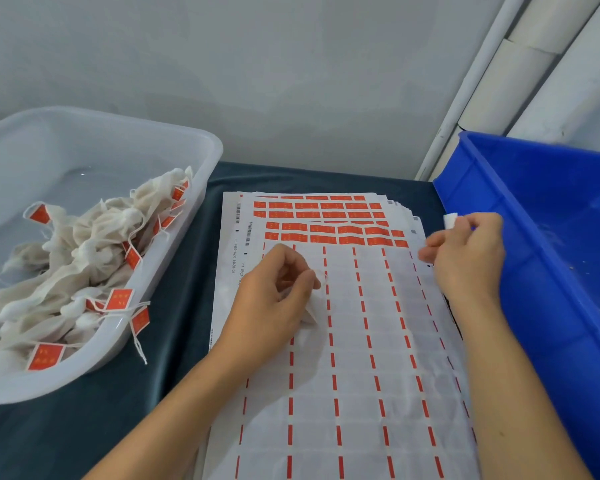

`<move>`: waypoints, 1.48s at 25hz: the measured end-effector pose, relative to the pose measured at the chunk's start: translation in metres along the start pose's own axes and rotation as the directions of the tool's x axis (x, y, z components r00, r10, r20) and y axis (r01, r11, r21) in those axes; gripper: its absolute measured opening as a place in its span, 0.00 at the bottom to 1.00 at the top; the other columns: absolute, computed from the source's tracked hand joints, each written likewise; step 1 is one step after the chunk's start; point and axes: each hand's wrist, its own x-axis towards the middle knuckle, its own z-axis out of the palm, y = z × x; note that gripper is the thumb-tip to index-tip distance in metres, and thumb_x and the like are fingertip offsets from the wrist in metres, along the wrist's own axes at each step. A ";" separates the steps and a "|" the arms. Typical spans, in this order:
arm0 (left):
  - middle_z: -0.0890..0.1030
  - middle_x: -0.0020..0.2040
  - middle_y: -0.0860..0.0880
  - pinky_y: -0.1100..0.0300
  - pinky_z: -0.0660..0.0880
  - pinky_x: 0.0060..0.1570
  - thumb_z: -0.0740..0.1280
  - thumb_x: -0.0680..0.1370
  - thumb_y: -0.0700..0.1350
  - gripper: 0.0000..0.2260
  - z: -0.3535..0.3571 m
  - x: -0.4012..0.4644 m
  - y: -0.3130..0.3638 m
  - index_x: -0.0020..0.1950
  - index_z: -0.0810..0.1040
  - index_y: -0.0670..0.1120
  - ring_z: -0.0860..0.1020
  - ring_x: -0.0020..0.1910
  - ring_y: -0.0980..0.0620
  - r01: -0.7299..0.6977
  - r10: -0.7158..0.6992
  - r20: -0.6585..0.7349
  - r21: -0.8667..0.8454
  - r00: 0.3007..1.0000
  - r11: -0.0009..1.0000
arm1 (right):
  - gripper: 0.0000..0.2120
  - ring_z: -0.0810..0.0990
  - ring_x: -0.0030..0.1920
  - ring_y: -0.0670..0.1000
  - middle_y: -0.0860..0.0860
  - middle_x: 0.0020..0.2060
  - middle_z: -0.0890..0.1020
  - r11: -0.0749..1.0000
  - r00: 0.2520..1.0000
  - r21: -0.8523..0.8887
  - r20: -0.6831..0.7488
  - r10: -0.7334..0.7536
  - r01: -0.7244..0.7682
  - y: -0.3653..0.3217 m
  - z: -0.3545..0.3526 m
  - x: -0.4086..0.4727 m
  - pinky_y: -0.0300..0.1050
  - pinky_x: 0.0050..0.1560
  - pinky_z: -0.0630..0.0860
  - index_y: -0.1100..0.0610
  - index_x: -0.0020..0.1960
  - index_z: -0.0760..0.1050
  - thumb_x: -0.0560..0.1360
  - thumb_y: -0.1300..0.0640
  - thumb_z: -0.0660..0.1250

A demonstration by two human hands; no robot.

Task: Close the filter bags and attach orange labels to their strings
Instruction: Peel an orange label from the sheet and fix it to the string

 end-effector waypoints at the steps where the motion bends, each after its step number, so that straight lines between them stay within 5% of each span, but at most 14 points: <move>1: 0.84 0.47 0.62 0.73 0.78 0.45 0.67 0.83 0.46 0.05 0.000 0.000 0.000 0.49 0.77 0.56 0.83 0.50 0.61 0.004 -0.004 -0.006 -0.021 1.000 1.000 | 0.06 0.87 0.36 0.48 0.49 0.41 0.85 0.999 0.998 0.053 0.067 -0.010 0.007 -0.003 0.000 -0.007 0.43 0.39 0.81 0.51 0.55 0.69 0.87 0.51 0.55; 5: 0.86 0.44 0.58 0.69 0.80 0.45 0.68 0.83 0.45 0.04 -0.002 0.003 0.001 0.49 0.79 0.53 0.85 0.48 0.57 0.034 -0.035 -0.007 -0.073 0.999 0.997 | 0.01 0.88 0.41 0.44 0.40 0.43 0.86 0.974 0.946 0.221 0.325 -0.019 -0.056 -0.013 0.006 -0.046 0.39 0.39 0.84 0.46 0.53 0.78 0.82 0.51 0.69; 10: 0.86 0.42 0.56 0.71 0.78 0.43 0.68 0.83 0.45 0.04 -0.003 0.005 0.002 0.49 0.80 0.52 0.85 0.45 0.56 0.071 -0.070 0.016 -0.106 0.997 0.992 | 0.18 0.88 0.46 0.49 0.45 0.46 0.87 0.908 0.842 0.389 0.533 -0.082 -0.158 -0.016 0.010 -0.081 0.41 0.41 0.85 0.42 0.66 0.76 0.79 0.57 0.73; 13: 0.85 0.41 0.55 0.70 0.79 0.45 0.69 0.83 0.45 0.04 -0.003 0.005 0.002 0.48 0.80 0.52 0.85 0.43 0.55 0.073 -0.071 0.025 -0.093 0.997 0.993 | 0.04 0.88 0.45 0.52 0.49 0.45 0.88 0.890 0.802 0.398 0.594 -0.065 -0.223 -0.016 0.008 -0.094 0.41 0.42 0.83 0.48 0.54 0.83 0.80 0.53 0.71; 15: 0.85 0.41 0.56 0.69 0.80 0.45 0.69 0.83 0.46 0.04 -0.002 0.004 0.002 0.48 0.80 0.53 0.84 0.43 0.55 0.069 -0.068 0.026 -0.079 0.997 0.994 | 0.08 0.87 0.40 0.53 0.52 0.42 0.87 0.870 0.774 0.407 0.631 -0.048 -0.279 -0.017 0.005 -0.100 0.41 0.41 0.82 0.51 0.49 0.84 0.78 0.48 0.70; 37: 0.84 0.41 0.58 0.71 0.76 0.44 0.68 0.83 0.45 0.08 -0.001 0.001 0.008 0.46 0.84 0.53 0.82 0.42 0.59 0.025 -0.022 0.067 -0.033 0.997 0.999 | 0.03 0.83 0.32 0.49 0.49 0.39 0.87 0.924 0.711 0.364 0.680 -0.177 -0.118 -0.013 0.011 -0.101 0.39 0.35 0.80 0.50 0.52 0.84 0.81 0.54 0.70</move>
